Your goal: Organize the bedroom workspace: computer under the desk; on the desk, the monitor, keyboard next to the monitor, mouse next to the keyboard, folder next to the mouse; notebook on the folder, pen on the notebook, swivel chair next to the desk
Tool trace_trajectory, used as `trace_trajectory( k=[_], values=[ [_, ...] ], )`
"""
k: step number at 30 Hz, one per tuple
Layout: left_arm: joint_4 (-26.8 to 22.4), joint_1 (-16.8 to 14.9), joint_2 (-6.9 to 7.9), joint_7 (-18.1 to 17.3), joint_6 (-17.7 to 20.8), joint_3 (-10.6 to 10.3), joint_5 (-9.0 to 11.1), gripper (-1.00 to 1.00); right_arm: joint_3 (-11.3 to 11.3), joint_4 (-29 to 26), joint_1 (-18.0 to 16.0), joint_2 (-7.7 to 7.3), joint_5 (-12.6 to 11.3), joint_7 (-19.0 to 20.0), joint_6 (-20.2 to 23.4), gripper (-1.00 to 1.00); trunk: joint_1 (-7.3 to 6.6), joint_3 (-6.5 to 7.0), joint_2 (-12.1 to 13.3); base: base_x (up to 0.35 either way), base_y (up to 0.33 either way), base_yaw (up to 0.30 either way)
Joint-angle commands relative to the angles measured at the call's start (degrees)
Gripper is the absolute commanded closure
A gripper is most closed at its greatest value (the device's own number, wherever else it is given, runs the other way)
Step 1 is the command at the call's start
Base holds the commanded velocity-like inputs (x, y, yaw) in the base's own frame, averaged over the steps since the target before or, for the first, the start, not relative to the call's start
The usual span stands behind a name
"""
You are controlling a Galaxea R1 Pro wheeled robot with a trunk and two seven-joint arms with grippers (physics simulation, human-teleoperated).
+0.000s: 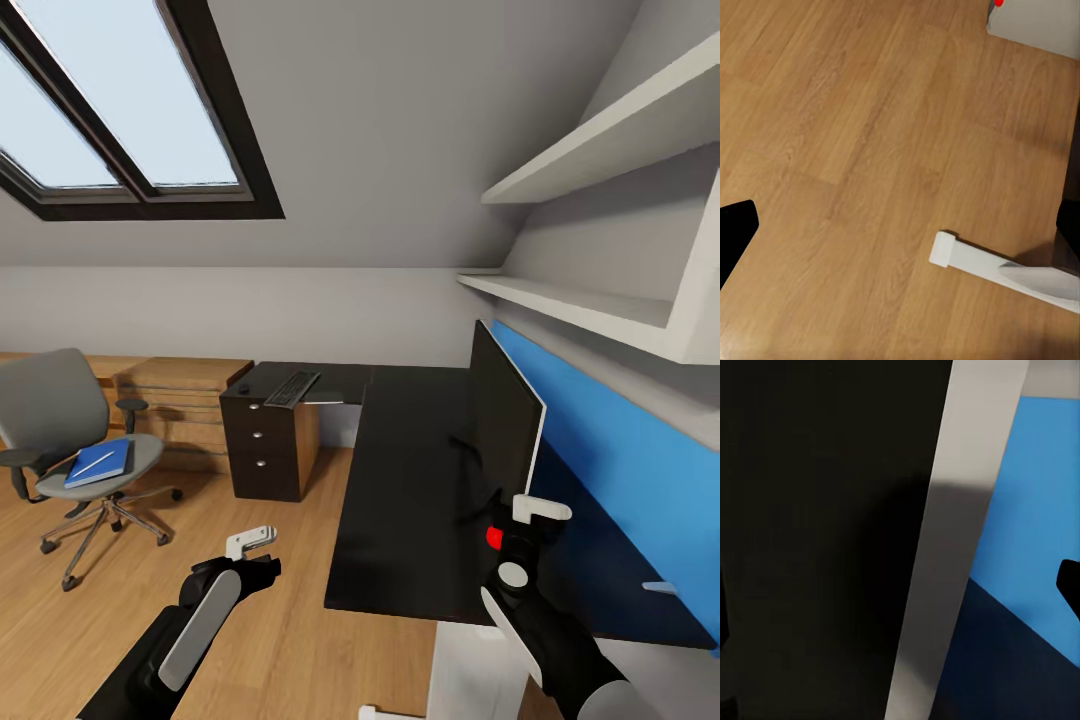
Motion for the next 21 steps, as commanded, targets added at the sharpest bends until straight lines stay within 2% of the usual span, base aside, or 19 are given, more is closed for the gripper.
trace_trajectory(
  k=[1,12,21],
  values=[
    [-0.07,-0.06,0.04,0.60,0.00,-0.16,0.56,-1.00,0.29,0.00,-0.07,-0.09,-0.62,-0.31,-0.48,-1.00,0.00,-0.08,-0.05,0.000,-0.006,0.000],
    [0.01,-0.06,0.11,0.60,0.00,0.00,0.80,-1.00,0.29,-0.01,-0.07,-0.09,-0.64,-0.31,-0.50,-1.00,0.00,-0.08,-0.05,0.000,-0.001,0.000],
    [0.00,-0.06,0.11,0.60,0.00,0.01,0.67,-1.00,0.29,-0.01,-0.07,-0.09,-0.62,-0.31,-0.55,-1.00,0.00,-0.08,-0.05,0.000,-0.087,0.000]
  ],
)
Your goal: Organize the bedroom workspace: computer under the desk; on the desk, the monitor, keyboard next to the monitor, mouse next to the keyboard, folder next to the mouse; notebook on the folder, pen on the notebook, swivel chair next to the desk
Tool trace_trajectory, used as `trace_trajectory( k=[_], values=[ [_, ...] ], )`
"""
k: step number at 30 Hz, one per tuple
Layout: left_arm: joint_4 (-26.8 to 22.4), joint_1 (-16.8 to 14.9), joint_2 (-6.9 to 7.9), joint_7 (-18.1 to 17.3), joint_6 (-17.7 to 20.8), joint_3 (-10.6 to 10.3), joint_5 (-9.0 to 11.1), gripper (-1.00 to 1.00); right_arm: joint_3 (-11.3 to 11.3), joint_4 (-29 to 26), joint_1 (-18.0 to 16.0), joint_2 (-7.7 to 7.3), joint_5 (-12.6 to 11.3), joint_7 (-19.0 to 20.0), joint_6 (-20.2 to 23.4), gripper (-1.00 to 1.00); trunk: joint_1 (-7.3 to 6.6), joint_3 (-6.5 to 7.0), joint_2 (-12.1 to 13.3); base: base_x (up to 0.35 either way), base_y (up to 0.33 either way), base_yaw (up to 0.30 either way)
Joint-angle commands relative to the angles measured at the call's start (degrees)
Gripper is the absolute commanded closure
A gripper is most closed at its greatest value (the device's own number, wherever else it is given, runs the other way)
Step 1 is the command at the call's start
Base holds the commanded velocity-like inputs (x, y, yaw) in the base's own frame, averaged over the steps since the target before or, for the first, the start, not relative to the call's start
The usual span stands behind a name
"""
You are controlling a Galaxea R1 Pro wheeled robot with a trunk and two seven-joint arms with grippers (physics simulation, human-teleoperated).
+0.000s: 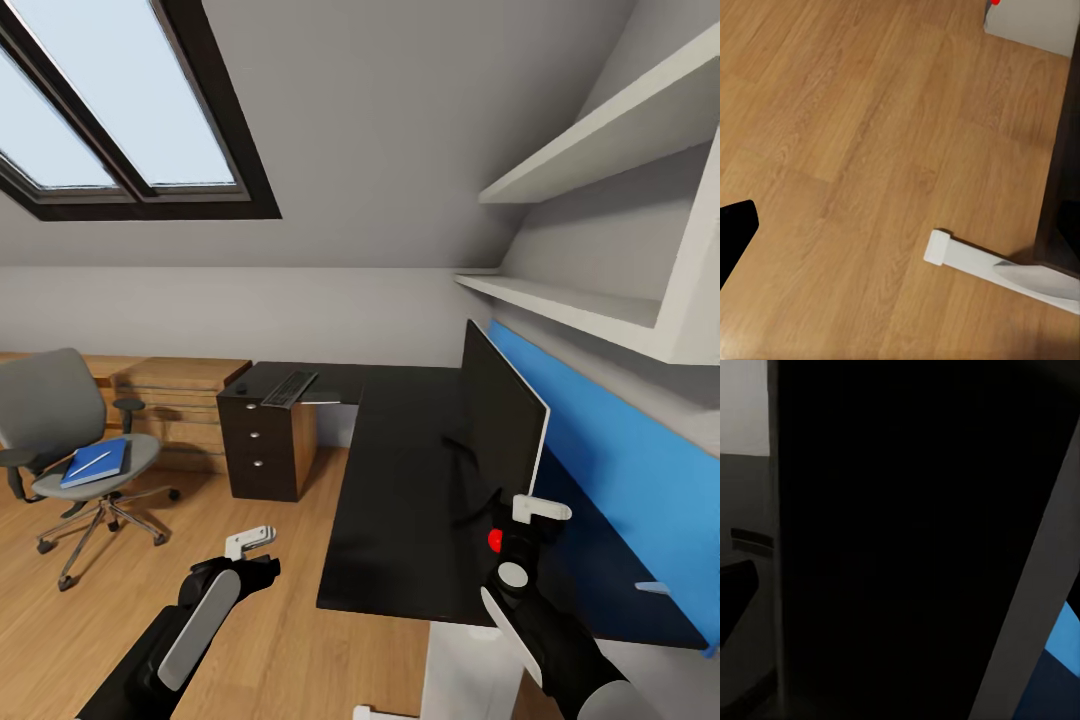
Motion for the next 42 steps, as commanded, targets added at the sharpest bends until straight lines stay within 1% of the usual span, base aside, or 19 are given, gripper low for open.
trace_trajectory(
  k=[1,5,13,26,37,42],
  values=[
    [-0.08,-0.06,0.06,0.60,0.00,-0.16,0.57,-1.00,0.29,0.00,-0.07,-0.08,-0.63,-0.31,-0.50,-1.00,0.00,-0.07,-0.05,0.000,-0.011,0.000],
    [-0.07,-0.06,0.06,0.56,0.00,-0.16,0.60,-1.00,0.31,0.00,-0.07,-0.08,-0.63,-0.31,-0.50,-1.00,0.00,-0.07,-0.05,0.000,-0.006,0.000],
    [-0.12,-0.06,0.06,0.43,-0.02,-0.16,0.70,-1.00,0.37,0.00,-0.07,-0.08,0.63,-0.31,-0.50,-1.00,0.00,-0.07,-0.05,-0.019,-0.050,0.000],
    [-0.13,-0.06,0.06,0.13,0.00,-0.16,0.80,-1.00,0.38,0.00,-0.07,-0.08,0.93,-0.31,-0.50,-1.00,0.00,-0.07,-0.05,-0.008,-0.013,0.000],
    [-0.12,-0.06,0.06,0.16,0.00,-0.16,0.80,-1.00,0.38,0.00,-0.07,-0.06,0.95,-0.31,-0.50,-1.00,0.00,-0.07,-0.05,-0.249,0.000,0.000],
    [-0.11,-0.06,0.06,0.16,0.00,-0.16,0.80,-1.00,0.38,0.02,-0.07,-0.07,0.95,-0.31,-0.50,-1.00,0.00,-0.07,-0.05,-0.072,0.000,0.000]
  ],
)
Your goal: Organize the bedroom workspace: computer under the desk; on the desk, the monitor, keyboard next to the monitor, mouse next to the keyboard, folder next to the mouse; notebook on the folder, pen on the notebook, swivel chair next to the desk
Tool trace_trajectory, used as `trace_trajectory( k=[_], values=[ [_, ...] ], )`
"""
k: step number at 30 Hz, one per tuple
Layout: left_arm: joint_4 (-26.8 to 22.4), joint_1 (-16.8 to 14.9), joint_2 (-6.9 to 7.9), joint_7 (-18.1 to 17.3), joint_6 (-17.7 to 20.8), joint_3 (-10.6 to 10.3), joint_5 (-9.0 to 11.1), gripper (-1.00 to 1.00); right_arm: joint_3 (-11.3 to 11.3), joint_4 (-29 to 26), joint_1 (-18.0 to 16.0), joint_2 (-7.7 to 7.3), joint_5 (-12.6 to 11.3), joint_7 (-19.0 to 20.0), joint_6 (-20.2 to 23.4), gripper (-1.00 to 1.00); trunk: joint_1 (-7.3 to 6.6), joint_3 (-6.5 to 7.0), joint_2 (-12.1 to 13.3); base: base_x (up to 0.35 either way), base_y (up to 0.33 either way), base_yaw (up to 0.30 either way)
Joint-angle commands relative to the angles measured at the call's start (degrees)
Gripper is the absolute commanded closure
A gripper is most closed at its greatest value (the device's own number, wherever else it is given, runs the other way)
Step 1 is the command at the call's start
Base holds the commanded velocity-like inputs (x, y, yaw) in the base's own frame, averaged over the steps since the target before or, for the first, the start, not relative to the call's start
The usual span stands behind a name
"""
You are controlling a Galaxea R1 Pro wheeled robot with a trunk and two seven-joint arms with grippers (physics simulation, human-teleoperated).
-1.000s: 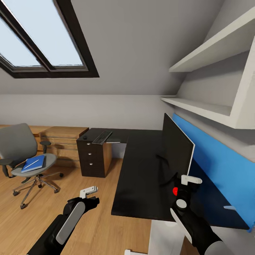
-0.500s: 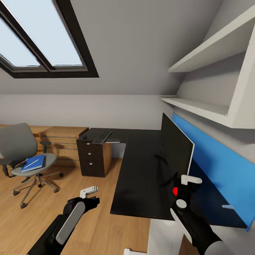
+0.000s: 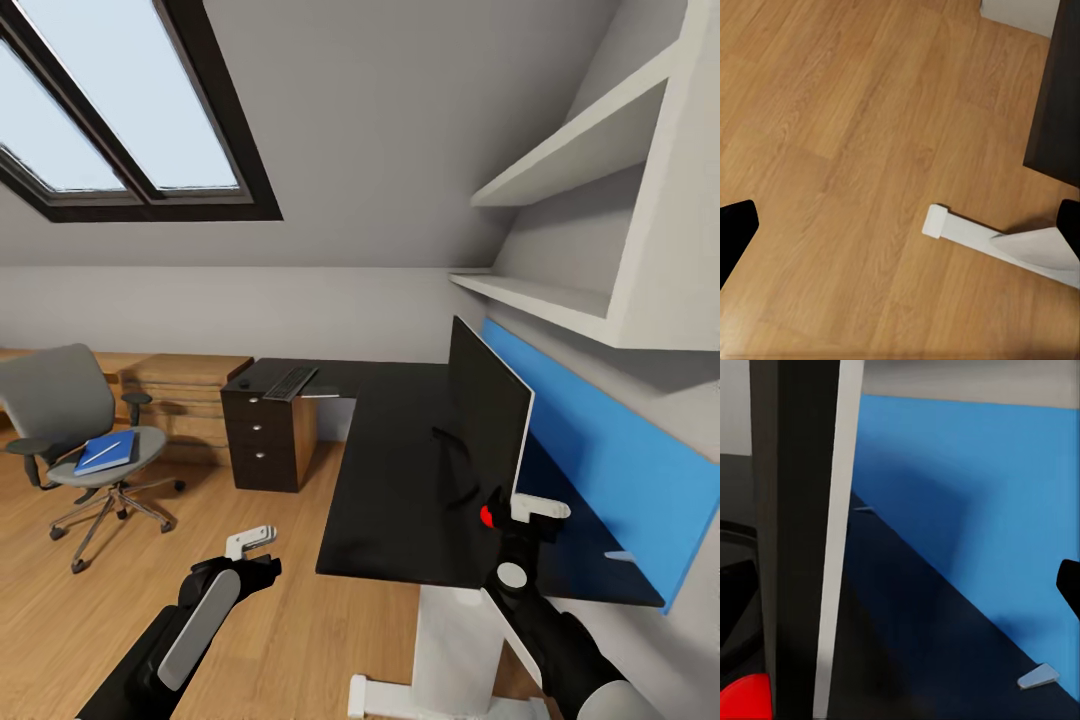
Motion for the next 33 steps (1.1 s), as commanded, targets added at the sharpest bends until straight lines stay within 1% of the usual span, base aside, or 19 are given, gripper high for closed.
trace_trajectory(
  k=[1,10,17,30,33],
  values=[
    [-0.08,-0.06,0.06,0.60,0.00,-0.16,0.56,-1.00,0.29,0.01,-0.07,-0.09,-0.61,-0.31,-0.49,-1.00,0.00,-0.08,-0.05,-0.027,0.000,0.000],
    [-0.03,-0.06,0.06,0.60,0.00,-0.16,0.56,-1.00,0.56,0.06,-0.07,-0.08,-0.61,-0.31,-0.49,-1.00,0.00,-0.08,-0.05,-0.008,-0.001,0.000],
    [-0.01,-0.06,0.06,0.75,0.00,-0.16,0.56,-1.00,0.64,0.06,-0.07,-0.09,-0.61,-0.31,-0.49,-1.00,0.00,-0.08,-0.05,0.000,-0.119,0.000],
    [-0.01,-0.06,0.06,0.60,0.00,-0.16,0.62,-1.00,0.64,0.06,-0.07,-0.10,-0.61,-0.29,-0.49,-1.00,0.00,-0.08,-0.05,-0.013,-0.007,0.000],
    [-0.01,-0.06,0.06,0.60,0.00,-0.16,0.64,-1.00,2.01,0.06,-0.07,-0.03,0.43,-0.29,-0.49,-1.00,0.00,-0.08,-0.05,-0.298,0.000,0.000]
  ],
)
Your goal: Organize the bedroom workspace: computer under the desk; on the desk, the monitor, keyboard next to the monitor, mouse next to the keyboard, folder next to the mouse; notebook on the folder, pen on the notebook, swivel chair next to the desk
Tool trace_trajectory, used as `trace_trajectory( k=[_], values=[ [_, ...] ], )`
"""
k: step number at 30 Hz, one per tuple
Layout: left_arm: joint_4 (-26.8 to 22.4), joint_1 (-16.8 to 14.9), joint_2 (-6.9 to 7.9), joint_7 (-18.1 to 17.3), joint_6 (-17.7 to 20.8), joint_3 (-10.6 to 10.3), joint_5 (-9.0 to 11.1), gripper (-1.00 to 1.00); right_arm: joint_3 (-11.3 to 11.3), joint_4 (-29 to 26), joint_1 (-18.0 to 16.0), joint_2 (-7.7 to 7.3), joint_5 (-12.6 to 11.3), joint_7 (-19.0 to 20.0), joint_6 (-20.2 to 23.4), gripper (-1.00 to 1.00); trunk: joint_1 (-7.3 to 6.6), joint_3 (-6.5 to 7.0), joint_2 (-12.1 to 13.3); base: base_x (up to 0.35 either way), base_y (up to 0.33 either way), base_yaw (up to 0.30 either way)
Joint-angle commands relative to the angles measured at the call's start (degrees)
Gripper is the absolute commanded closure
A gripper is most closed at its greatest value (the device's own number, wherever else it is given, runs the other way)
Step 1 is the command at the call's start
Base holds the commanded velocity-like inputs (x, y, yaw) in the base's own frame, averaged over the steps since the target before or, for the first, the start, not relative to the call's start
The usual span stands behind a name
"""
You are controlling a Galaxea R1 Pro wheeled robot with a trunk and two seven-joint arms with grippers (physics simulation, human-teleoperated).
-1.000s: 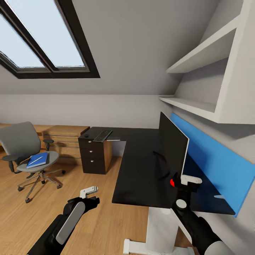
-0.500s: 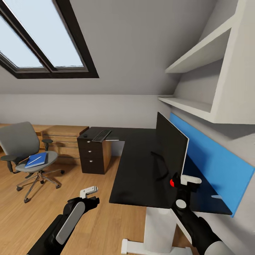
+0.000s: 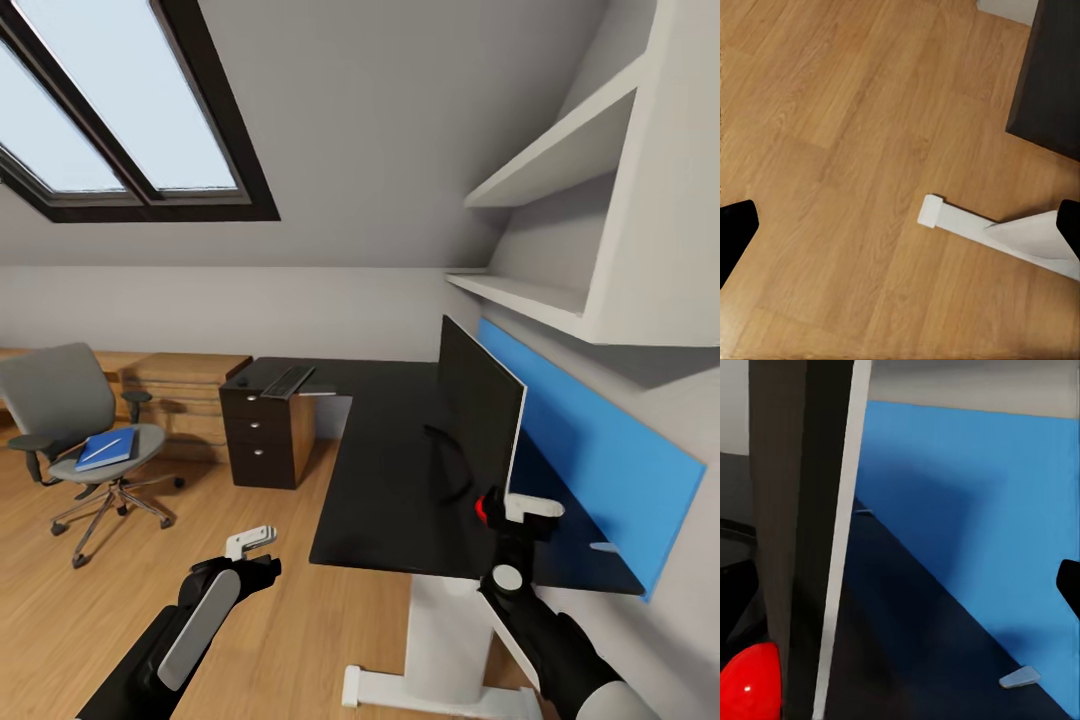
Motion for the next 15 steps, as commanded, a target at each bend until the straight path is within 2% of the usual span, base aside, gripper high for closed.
trace_trajectory(
  k=[1,15],
  values=[
    [-0.07,-0.06,0.06,0.60,0.00,-0.16,0.57,-1.00,0.60,0.00,-0.08,-0.07,-0.37,-0.30,-0.49,-1.00,-0.03,-0.07,-0.05,-0.325,0.000,0.000],
    [-0.07,-0.06,0.06,0.60,0.00,-0.16,0.57,-1.00,0.96,0.00,-0.08,-0.03,-0.13,-0.31,-0.49,-1.00,-0.03,-0.07,-0.05,-0.333,0.052,0.000]
  ],
)
